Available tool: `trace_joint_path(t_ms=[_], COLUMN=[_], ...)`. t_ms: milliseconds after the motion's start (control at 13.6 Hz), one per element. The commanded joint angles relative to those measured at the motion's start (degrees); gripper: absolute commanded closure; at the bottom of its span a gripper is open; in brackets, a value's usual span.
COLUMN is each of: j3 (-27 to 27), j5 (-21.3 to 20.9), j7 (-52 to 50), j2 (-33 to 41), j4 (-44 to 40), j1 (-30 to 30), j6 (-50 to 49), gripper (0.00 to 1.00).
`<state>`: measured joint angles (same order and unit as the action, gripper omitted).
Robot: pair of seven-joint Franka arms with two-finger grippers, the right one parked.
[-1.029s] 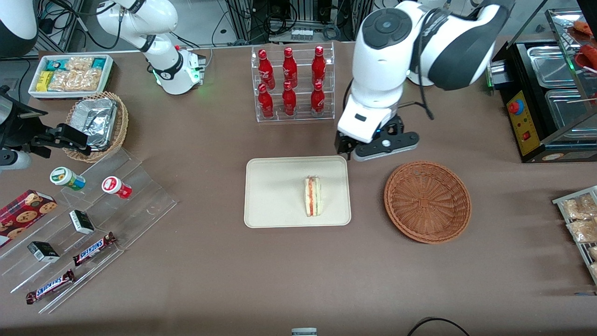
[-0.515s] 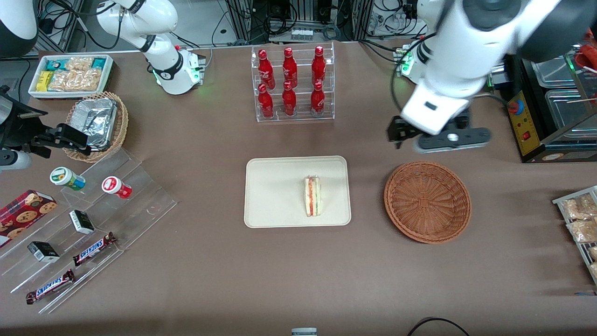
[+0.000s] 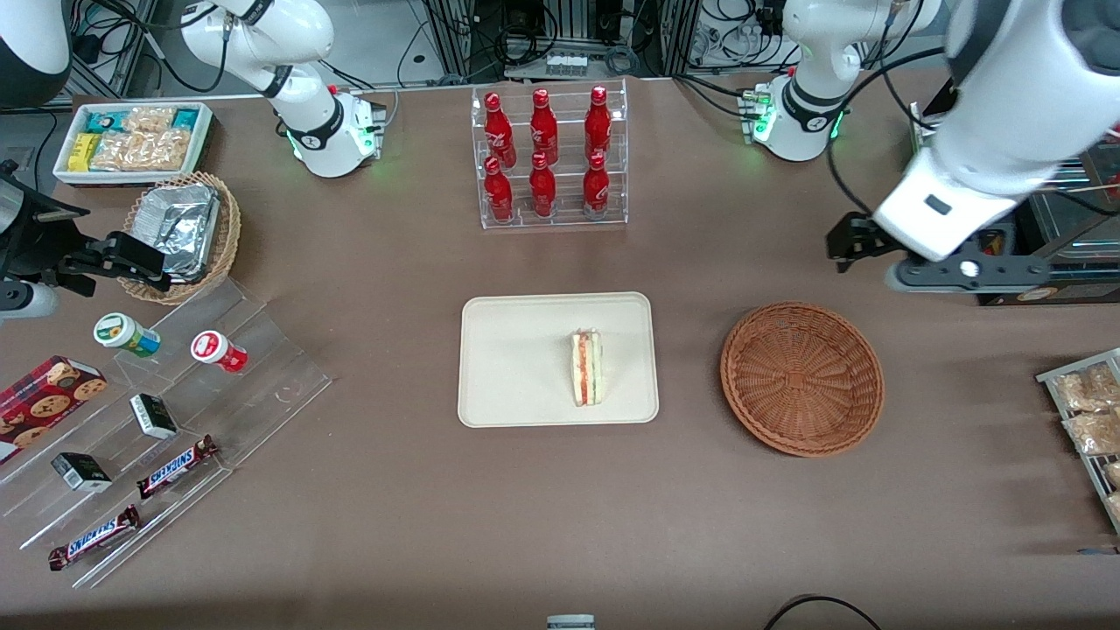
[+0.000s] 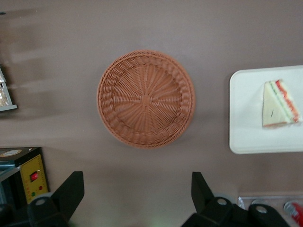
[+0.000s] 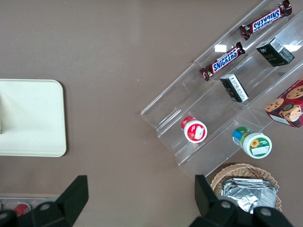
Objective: Place sandwich from basket to tray
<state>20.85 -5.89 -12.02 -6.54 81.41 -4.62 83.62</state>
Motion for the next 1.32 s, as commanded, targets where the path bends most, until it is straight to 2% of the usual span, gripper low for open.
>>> trace_joint_path(t_ms=[0, 515, 1250], j3=[-4.3, -8.2, -9.6], j5=[3.2, 4.0, 3.4], j7=[5.6, 6.7, 6.0], j2=[2.7, 4.2, 3.3], j4=[0.1, 0.7, 1.6], j1=[-0.8, 0.0, 5.5], j6=[-3.3, -9.2, -8.8], gripper=[0.0, 0.0, 0.0])
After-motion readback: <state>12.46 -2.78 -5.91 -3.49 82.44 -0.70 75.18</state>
